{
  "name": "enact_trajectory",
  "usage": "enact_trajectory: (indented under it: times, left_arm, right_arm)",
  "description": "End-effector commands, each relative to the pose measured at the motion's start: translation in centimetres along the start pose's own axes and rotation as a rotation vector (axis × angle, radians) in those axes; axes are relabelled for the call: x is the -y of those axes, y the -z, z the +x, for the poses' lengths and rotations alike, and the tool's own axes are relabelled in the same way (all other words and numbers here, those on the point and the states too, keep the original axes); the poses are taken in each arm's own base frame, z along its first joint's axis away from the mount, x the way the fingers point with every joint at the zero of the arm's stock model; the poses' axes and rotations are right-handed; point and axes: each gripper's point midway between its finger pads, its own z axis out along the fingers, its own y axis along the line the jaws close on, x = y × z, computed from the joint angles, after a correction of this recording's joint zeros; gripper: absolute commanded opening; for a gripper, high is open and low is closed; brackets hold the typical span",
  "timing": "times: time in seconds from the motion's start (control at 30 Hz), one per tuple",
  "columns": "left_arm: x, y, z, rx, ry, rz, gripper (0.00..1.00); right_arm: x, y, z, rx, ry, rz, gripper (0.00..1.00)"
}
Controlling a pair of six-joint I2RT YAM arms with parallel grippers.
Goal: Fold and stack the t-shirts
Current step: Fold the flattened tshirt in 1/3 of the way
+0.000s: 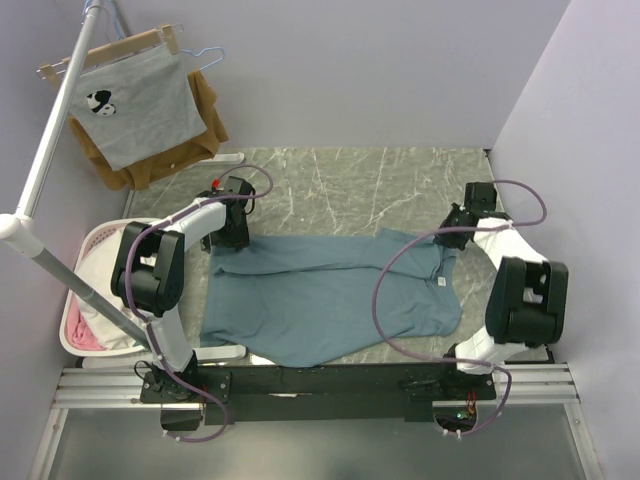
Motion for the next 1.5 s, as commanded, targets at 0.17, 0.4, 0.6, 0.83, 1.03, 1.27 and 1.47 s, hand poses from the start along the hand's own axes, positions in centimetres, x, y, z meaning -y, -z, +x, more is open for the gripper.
enact_trajectory:
  times: [0.17, 0.4, 0.6, 0.83, 1.03, 1.27, 1.47]
  left_arm:
    - [0.8, 1.2, -1.3, 0.043, 0.024, 0.048, 0.76]
    - [0.7, 1.6, -1.4, 0.050, 0.034, 0.055, 0.76]
    - [0.7, 1.7, -1.0, 0.042, 0.033, 0.058, 0.76]
    - [0.8, 1.8, -1.1, 0.044, 0.029, 0.059, 0.76]
    - [-0.1, 2.5, -1.7, 0.075, 0.034, 0.031, 0.79]
    - [-0.2, 2.1, -1.5, 0.064, 0.049, 0.033, 0.80]
    - [2.6, 2.9, -0.9, 0.041, 0.069, 0.208, 0.81]
  right_arm:
    - [-3.7, 7.2, 4.6, -0.007, 0.131, -0.133, 0.00]
    - [-2.6, 9.7, 13.1, -0.140, 0.103, -0.138, 0.00]
    - [-1.5, 12.1, 16.0, -0.104, 0.017, -0.128, 0.00]
    - [-1.8, 12.9, 12.2, 0.087, -0.038, -0.101, 0.82]
    - [-4.4, 9.9, 8.4, 0.145, -0.005, -0.086, 0.83]
    - [-6.3, 4.5, 3.9, 0.138, 0.057, -0.012, 0.83]
    - [-4.4, 0.9, 3.3, 0.058, 0.067, 0.070, 0.83]
